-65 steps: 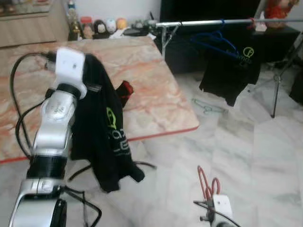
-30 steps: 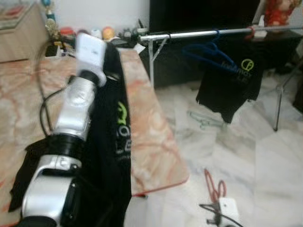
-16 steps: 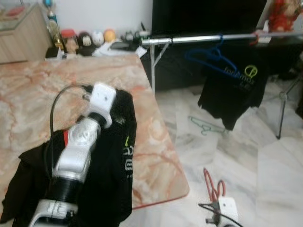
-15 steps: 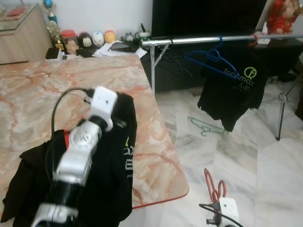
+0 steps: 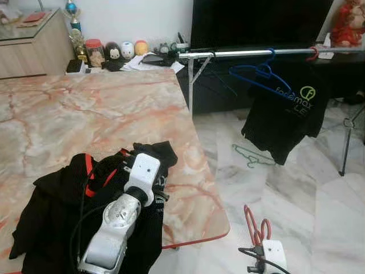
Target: Hang hanger
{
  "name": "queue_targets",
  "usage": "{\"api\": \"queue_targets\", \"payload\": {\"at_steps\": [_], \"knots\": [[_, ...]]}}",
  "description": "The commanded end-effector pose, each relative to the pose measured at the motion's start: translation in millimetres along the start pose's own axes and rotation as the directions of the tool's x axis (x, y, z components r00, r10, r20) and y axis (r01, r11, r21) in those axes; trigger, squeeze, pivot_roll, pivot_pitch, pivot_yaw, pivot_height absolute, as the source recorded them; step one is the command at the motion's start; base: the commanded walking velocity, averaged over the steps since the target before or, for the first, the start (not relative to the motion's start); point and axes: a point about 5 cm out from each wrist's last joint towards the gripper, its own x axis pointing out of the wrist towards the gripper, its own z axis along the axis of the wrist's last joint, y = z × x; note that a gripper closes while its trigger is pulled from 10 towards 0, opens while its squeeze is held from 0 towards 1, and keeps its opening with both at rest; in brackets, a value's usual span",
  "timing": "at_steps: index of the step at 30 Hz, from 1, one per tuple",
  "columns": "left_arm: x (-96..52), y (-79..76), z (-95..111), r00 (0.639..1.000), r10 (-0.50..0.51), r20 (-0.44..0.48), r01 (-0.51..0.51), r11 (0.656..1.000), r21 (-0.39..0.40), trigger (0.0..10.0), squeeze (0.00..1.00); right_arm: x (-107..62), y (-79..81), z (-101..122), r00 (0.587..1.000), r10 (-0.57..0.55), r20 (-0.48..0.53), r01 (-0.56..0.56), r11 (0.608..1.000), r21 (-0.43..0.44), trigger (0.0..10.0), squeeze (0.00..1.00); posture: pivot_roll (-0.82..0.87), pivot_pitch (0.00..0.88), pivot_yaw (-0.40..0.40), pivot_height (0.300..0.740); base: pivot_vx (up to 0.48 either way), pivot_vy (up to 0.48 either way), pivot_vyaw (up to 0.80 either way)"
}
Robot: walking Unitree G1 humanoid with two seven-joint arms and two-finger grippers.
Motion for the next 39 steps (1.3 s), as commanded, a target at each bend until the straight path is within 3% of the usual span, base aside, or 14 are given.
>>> {"api": "queue_targets", "payload": {"at_steps": [1,8,14,24,33,34,35,39], "knots": [[-2.8,3.7,4.2,0.999,0.035,0.012,-0.035,0.999,0.01,10.0,1.0,-0.2,-1.2,-0.4,1.0,-0.001,-0.001,0.001,1.0,-0.005,10.0,0.0,0.03,0.0,-0.037,0.74,0.0,0.0,0.0],[-12.8,19.4,4.7,0.994,0.103,0.035,-0.104,0.993,0.046,10.0,1.0,-0.3,-0.9,-1.4,1.0,-0.001,-0.003,0.001,1.0,-0.006,10.0,0.0,0.03,0.0,-0.035,0.74,0.0,0.0,0.0],[-20.4,18.0,0.1,0.995,0.101,0.019,-0.102,0.993,0.054,10.0,1.0,-0.3,-1.1,-0.7,1.0,0.001,-0.003,-0.001,1.0,-0.009,10.0,0.0,0.03,0.0,-0.04,0.74,0.0,0.0,0.0],[-18.9,11.3,1.5,0.994,0.106,0.026,-0.106,0.994,0.032,10.0,1.0,-0.1,-3.0,1.4,1.0,-0.002,0.0,0.002,1.0,-0.012,10.0,0.0,0.03,0.0,-0.053,0.74,0.0,0.0,0.0],[-26.8,15.2,-0.4,0.992,0.126,0.027,-0.127,0.991,0.036,10.0,1.0,0.0,-4.1,2.7,1.0,0.0,0.001,0.0,1.0,-0.022,10.0,0.0,0.04,0.0,-0.06,0.74,0.0,0.0,0.0],[-26.6,15.5,-0.1,0.991,0.127,0.028,-0.128,0.991,0.035,10.0,0.09,0.0,-4.1,2.9,1.0,0.0,0.002,0.0,1.0,-0.023,10.0,0.0,0.04,0.0,-0.062,0.74,0.0,0.0,0.0],[-26.4,15.6,0.1,0.991,0.127,0.03,-0.128,0.991,0.033,10.0,0.0,0.1,-4.1,3.1,1.0,0.001,0.002,-0.001,1.0,-0.023,10.0,0.0,0.04,0.0,-0.062,0.74,0.0,0.0,0.0],[-24.5,12.6,1.4,0.992,0.115,0.043,-0.116,0.993,0.019,10.0,0.0,0.1,-4.2,3.5,1.0,-0.001,0.003,0.001,1.0,-0.022,10.0,0.0,0.03,0.0,-0.061,0.74,0.0,0.0,0.0]]}}
